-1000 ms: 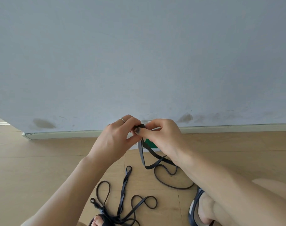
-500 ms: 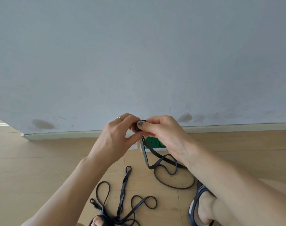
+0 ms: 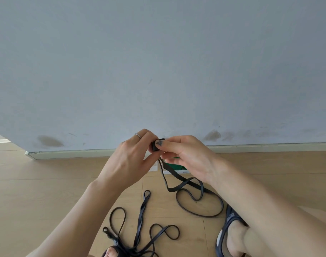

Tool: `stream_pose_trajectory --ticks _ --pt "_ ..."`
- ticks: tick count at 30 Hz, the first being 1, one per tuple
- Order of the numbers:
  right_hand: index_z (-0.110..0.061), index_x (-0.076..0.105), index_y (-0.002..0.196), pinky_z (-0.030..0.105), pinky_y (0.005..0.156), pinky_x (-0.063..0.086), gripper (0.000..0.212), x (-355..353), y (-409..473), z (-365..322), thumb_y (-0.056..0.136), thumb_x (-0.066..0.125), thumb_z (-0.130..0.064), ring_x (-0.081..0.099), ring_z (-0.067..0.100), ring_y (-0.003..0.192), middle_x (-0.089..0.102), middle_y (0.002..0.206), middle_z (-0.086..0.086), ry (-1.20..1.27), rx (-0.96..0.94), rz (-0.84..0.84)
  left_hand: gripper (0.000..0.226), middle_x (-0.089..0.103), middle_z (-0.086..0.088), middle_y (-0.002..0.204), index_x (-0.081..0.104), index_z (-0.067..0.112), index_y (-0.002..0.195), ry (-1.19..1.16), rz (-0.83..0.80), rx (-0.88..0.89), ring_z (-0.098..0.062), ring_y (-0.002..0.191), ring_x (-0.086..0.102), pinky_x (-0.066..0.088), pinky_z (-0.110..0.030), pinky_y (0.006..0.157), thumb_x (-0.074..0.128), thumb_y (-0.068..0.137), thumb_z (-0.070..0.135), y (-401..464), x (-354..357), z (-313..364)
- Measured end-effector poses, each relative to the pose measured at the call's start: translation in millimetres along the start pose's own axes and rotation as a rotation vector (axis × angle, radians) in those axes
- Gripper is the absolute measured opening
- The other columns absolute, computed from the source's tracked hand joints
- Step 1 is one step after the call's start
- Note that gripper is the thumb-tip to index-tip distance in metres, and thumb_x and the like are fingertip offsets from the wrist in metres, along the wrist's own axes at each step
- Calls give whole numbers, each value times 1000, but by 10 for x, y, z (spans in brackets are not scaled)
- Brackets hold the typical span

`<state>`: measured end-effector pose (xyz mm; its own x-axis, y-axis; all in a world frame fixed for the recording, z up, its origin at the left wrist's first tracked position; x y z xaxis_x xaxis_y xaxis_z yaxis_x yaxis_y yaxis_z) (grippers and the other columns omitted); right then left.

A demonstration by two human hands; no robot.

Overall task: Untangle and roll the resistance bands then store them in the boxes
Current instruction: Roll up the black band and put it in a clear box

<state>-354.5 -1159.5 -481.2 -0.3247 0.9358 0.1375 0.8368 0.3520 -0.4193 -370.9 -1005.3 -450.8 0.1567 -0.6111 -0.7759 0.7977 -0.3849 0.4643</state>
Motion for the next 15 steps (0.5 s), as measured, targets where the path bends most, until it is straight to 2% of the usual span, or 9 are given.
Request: stream_pose_trajectory --ticks 2,4,7,12,15 --pt "-10 68 109 46 107 53 28 2 7 -11 88 82 -23 66 18 88 72 95 3 21 12 34 23 59 4 92 62 11 97 25 -18 22 -21 70 62 55 -40 60 54 99 32 4 0 -1" --pt "-13 60 105 46 101 57 36 -49 22 -43 82 87 -19 68 19 86 70 93 5 -25 -40 154 26 59 4 91 63 11 97 52 -37 46 -21 67 61 54 -39 58 52 100 35 17 5 5" --pt "-11 62 100 34 87 55 35 -82 11 -81 79 89 -19 70 13 78 71 86 2 -116 -109 258 31 58 5 89 63 11 96 59 -34 49 -20 66 60 54 -38 57 51 101 39 30 15 -8" --pt "-10 66 91 43 105 55 17 -56 12 -62 86 83 -14 77 24 94 76 94 12 43 -61 168 26 59 6 91 65 12 99 1 1 -17 -13 74 60 54 -32 66 65 99 38 12 24 -78" --pt "-10 65 95 41 105 55 12 -16 8 -39 91 76 -10 76 21 85 77 92 9 268 19 62 28 61 11 93 65 15 104 -118 26 -158 -10 75 64 51 -19 69 66 94 41 -7 52 -129"
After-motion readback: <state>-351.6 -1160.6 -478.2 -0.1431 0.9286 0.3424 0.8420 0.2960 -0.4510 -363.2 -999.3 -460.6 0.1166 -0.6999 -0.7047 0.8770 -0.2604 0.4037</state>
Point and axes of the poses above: each hand's wrist, its own y-axis towards the middle knuckle, its own x-axis out of the palm, z = x × y, the point moved 5 cm from there along y, towards the middle knuckle
